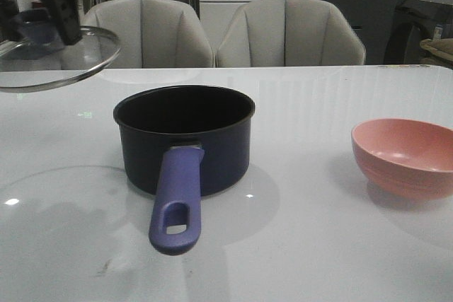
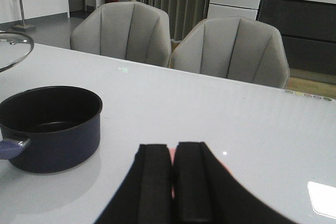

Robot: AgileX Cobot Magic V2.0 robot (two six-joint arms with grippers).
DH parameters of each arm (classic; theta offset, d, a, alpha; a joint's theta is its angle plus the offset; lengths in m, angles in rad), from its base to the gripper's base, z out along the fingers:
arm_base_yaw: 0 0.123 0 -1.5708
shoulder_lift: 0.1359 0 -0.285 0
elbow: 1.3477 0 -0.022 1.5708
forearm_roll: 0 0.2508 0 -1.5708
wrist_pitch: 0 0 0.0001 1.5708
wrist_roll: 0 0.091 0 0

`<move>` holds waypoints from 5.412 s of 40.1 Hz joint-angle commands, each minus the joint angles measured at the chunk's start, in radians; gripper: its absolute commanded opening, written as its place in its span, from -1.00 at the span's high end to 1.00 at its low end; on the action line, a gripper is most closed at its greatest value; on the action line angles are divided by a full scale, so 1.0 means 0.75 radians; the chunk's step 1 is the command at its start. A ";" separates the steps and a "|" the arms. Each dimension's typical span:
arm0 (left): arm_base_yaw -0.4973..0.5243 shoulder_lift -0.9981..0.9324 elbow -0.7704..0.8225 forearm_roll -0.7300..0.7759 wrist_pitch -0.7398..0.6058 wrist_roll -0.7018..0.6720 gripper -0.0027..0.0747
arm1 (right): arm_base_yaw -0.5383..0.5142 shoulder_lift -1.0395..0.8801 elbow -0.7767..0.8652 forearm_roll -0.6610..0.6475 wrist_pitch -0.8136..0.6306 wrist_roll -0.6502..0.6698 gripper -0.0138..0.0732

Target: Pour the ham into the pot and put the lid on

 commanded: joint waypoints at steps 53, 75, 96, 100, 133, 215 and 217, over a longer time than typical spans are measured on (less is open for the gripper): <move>-0.393 0.218 -0.342 -0.040 0.057 -0.007 0.62 | 0.006 0.017 -0.037 0.011 -0.105 -0.011 0.33; -0.393 0.239 -0.346 -0.050 0.057 -0.007 0.61 | 0.006 0.017 -0.037 0.011 -0.105 -0.011 0.33; -0.393 0.227 -0.346 -0.066 0.059 -0.009 0.61 | 0.006 0.017 -0.037 0.011 -0.105 -0.011 0.33; -0.393 0.203 -0.346 -0.060 0.059 -0.009 0.61 | 0.006 0.017 -0.037 0.011 -0.105 -0.011 0.33; -0.393 0.192 -0.241 -0.040 0.059 0.002 0.33 | 0.006 0.017 -0.037 0.011 -0.105 -0.011 0.33; -0.393 -1.064 0.789 0.325 -0.237 -0.113 -0.17 | 0.006 0.017 -0.037 0.011 -0.105 -0.011 0.33; -0.393 -1.132 0.841 0.325 -0.253 -0.116 -0.17 | 0.006 0.017 -0.037 0.011 -0.105 -0.011 0.33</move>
